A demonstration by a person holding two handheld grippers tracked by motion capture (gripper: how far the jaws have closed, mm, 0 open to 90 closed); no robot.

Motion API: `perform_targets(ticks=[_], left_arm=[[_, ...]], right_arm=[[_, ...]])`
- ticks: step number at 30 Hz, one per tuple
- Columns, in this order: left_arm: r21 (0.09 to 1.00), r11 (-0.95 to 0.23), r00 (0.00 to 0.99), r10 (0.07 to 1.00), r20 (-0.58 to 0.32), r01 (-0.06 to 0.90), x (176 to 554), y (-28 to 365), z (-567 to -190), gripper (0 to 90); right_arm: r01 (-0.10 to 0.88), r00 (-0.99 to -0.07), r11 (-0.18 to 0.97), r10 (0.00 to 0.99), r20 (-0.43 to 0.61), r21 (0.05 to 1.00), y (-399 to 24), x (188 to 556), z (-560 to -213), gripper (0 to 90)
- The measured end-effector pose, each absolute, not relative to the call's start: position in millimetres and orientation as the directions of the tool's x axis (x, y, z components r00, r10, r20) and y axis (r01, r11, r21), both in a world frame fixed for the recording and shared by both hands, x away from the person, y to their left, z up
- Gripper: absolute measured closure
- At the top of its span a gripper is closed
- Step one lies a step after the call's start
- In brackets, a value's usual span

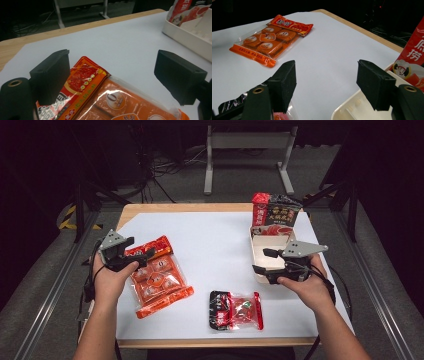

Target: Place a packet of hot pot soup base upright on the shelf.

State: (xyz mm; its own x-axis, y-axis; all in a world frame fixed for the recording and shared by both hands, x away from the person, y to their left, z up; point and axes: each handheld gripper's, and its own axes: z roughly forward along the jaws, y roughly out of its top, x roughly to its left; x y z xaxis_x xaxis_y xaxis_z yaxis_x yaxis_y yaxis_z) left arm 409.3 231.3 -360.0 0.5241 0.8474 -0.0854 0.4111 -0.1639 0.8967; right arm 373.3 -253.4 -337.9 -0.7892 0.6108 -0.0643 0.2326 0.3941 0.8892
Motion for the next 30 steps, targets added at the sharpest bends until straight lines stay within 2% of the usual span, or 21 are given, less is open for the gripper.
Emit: perform_targets(ticks=[7, 17, 30], left_arm=[[0.91, -0.121, 0.468, 0.88, -0.088, 0.398, 416.8, 247.8, -371.7, 14.2], [0.88, -0.081, 0.358, 0.928, -0.105, 0.468, 433.5, 265.4, -402.5, 12.6], [0.853, -0.05, 0.272, 0.956, -0.11, 0.52, 440.7, 283.0, -428.5, 14.0]], right_arm=[[0.229, -0.79, 0.397, 0.609, -0.069, 0.889, -251.7, 372.1, -339.4, 32.4], [0.226, -0.806, 0.407, 0.588, -0.065, 0.885, -246.1, 373.0, -344.0, 32.2], [0.231, -0.802, 0.408, 0.594, -0.064, 0.883, -248.5, 372.9, -347.5, 32.0]])
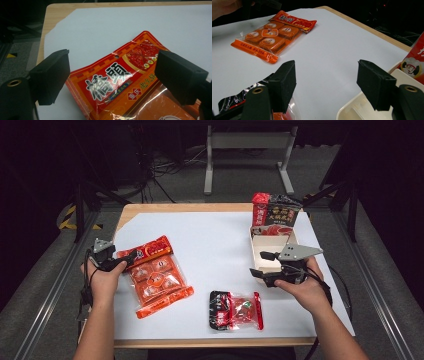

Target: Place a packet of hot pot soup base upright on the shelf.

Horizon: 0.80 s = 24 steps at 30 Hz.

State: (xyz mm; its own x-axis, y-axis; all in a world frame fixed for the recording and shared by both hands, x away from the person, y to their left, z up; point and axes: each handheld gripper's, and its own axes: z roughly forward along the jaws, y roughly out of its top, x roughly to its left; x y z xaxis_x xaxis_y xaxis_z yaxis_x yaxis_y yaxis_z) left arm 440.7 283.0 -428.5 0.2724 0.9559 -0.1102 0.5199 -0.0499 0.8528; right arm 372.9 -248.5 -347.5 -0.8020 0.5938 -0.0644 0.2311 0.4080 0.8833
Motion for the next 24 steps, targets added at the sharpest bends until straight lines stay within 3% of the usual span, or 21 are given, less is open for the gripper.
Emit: perform_targets(ticks=[14, 24], left_arm=[[0.805, -0.006, 0.218, 0.964, -0.154, 0.594, 444.8, 293.0, -440.6, 14.9], [0.736, 0.079, 0.161, 0.955, -0.25, 0.672, 448.3, 299.4, -448.0, 16.8]], right_arm=[[0.232, -0.804, 0.421, 0.59, -0.071, 0.877, -244.6, 373.5, -352.7, 32.1], [0.227, -0.807, 0.429, 0.585, -0.077, 0.874, -241.3, 373.7, -354.8, 32.0]])
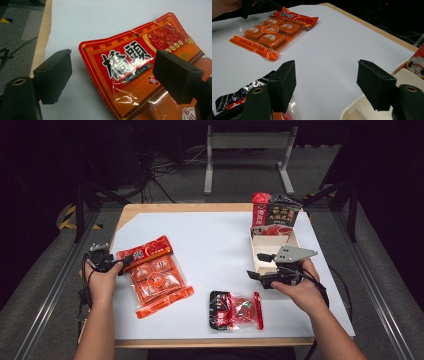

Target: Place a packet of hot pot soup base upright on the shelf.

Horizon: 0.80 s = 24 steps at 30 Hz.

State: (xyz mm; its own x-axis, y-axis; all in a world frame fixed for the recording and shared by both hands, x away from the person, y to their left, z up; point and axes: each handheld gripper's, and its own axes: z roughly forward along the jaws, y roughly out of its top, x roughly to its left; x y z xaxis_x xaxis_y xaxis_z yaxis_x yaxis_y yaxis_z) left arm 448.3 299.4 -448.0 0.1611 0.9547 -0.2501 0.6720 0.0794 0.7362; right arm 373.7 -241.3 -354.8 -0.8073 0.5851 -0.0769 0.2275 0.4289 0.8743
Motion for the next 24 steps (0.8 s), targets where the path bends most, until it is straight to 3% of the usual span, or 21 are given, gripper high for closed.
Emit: perform_targets(ticks=[16, 24], left_arm=[[0.706, 0.113, 0.211, 0.911, -0.355, 0.699, 453.0, 301.1, -457.9, 26.6], [0.716, 0.083, 0.222, 0.921, -0.32, 0.693, 455.5, 297.0, -459.4, 56.7]], right_arm=[[0.227, -0.808, 0.431, 0.584, -0.078, 0.873, -241.0, 373.3, -355.5, 31.7], [0.223, -0.817, 0.435, 0.572, -0.076, 0.872, -236.9, 372.0, -356.1, 31.1]])
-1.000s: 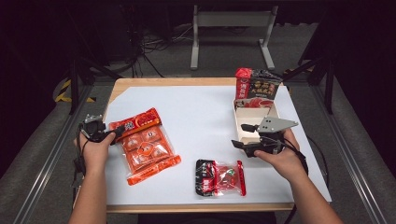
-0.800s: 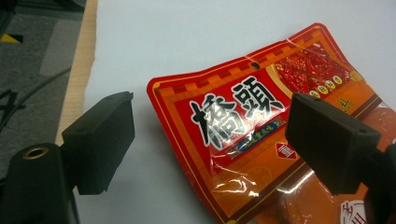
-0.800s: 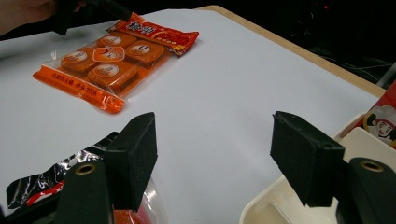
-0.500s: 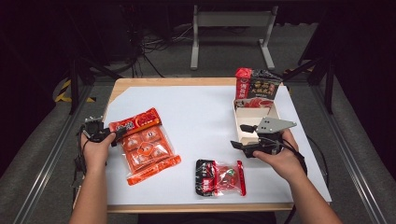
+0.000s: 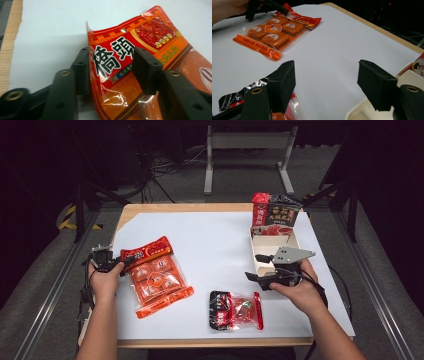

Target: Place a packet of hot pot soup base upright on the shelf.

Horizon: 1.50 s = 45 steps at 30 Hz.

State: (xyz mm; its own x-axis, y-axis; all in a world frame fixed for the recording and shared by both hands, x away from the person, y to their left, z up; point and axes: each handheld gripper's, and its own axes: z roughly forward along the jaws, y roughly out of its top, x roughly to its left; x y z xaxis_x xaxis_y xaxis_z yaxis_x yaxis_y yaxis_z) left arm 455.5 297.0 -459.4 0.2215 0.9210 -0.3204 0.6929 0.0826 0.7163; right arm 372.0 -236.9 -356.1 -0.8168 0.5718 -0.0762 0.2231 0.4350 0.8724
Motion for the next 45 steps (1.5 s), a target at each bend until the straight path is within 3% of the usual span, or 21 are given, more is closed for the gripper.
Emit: perform_targets(ticks=[2, 6, 11, 21, 30, 41, 45], left_arm=[[0.717, 0.086, 0.213, 0.924, -0.316, 0.692, 455.7, 297.6, -459.7, 59.6], [0.721, 0.044, 0.236, 0.929, -0.284, 0.691, 455.9, 293.3, -459.0, 79.1], [0.727, 0.028, 0.245, 0.932, -0.266, 0.686, 454.9, 291.8, -457.8, 84.3], [0.759, 0.053, 0.258, 0.923, -0.286, 0.649, 449.1, 290.9, -449.6, 90.0], [0.785, 0.073, 0.275, 0.914, -0.3, 0.615, 442.9, 289.6, -437.1, 90.0], [0.849, 0.071, 0.336, 0.899, -0.282, 0.523, 431.9, 285.6, -408.3, 90.0], [0.859, 0.103, 0.357, 0.88, -0.314, 0.502, 426.8, 286.6, -399.9, 90.0]], right_arm=[[0.223, -0.817, 0.436, 0.572, -0.077, 0.872, -236.8, 372.0, -356.1, 31.2], [0.209, -0.825, 0.46, 0.557, -0.096, 0.863, -234.9, 370.7, -356.6, 32.1], [0.21, -0.826, 0.46, 0.556, -0.095, 0.863, -234.5, 370.7, -356.7, 32.2], [0.216, -0.829, 0.449, 0.553, -0.08, 0.867, -234.1, 369.2, -353.8, 35.3], [0.237, -0.832, 0.446, 0.552, -0.057, 0.863, -236.0, 368.2, -351.2, 44.6], [0.236, -0.835, 0.447, 0.547, -0.054, 0.863, -234.7, 368.0, -350.4, 45.8], [0.239, -0.838, 0.45, 0.544, -0.051, 0.86, -233.4, 368.1, -350.3, 47.7]])
